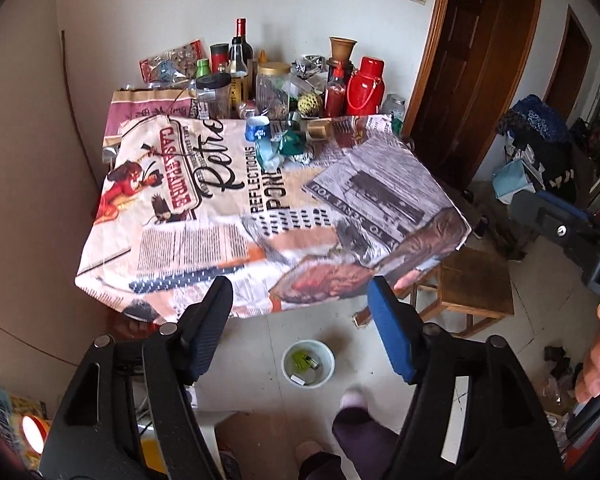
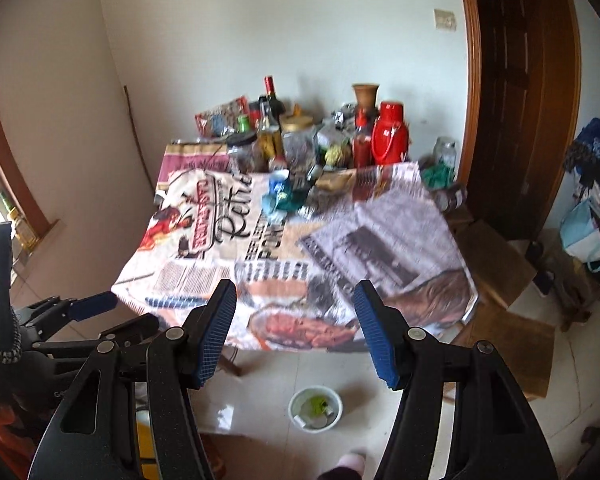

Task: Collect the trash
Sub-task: 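Raise both open tools back toward the table, then grasp the green plastic bag with the left tool while the right tool grasps the brown paper packet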

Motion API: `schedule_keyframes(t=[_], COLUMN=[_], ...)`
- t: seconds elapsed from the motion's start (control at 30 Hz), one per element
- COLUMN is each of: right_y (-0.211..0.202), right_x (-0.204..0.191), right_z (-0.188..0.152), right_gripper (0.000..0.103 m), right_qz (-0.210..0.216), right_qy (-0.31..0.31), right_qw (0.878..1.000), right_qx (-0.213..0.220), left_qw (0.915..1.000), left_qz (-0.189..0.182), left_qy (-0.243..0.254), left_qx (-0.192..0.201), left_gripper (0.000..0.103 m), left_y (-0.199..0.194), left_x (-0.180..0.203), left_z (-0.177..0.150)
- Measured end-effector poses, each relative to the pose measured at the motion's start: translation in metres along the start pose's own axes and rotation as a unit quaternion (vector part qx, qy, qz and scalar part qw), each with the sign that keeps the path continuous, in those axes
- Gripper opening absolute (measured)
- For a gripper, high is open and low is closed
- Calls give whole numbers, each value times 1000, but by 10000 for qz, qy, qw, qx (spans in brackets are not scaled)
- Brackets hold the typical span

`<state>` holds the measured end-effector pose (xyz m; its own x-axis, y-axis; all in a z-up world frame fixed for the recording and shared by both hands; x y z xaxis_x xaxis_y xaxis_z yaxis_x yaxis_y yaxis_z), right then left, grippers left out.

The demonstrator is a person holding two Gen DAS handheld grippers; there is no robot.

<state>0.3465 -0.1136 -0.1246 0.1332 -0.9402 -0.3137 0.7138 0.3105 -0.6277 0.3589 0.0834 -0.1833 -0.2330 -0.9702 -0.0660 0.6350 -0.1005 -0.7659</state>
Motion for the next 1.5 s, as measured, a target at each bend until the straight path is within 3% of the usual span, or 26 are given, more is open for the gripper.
schedule_keyframes(t=[0.2,0.67,1.0,1.3,1.37,1.4,1.5], right_y=[25,122,191,255,272,285,318], right_x=[17,80,79,46,39,35,27], right_z=[33,135,151,153,154,156,161], right_gripper=[57,58,58,58,63,70,72], right_qz=[78,375,289,-170,-365,-502,-710], right_qy=[-22,-6,-59,98,176,237,392], right_qw=[9999,9981,9951,9930,9920,9913,9891], right_qx=[60,-480,-943,-1165,-1194,-1191,-1230], left_qw=[9992,9934,9878,9906,9909,9906,9883], left_qz=[-24,583,714,307,85,11,-264], left_qy=[-386,-974,-1281,-1074,-1016,-1012,-1003], left_qx=[-25,-133,-531,-794,-877,-917,-1121], left_gripper=[69,69,69,69,69,69,69], left_y=[32,115,167,230,249,256,285], left_x=[-13,-27,-62,-121,-137,-142,-158], left_z=[34,155,165,176,181,182,183])
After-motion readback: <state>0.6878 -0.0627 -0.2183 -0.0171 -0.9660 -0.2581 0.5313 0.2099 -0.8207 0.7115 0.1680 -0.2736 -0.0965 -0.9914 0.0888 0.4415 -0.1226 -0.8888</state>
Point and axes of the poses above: each gripper's, at about its wrist camera, not at the fingertips, and y roughly the way its jaws point, x to its right, z to its top, the point moved 5 cm from there along y, roughly the way its jaws point, and after that the axes turned 13 degrees about y, right-handed, at the moved point
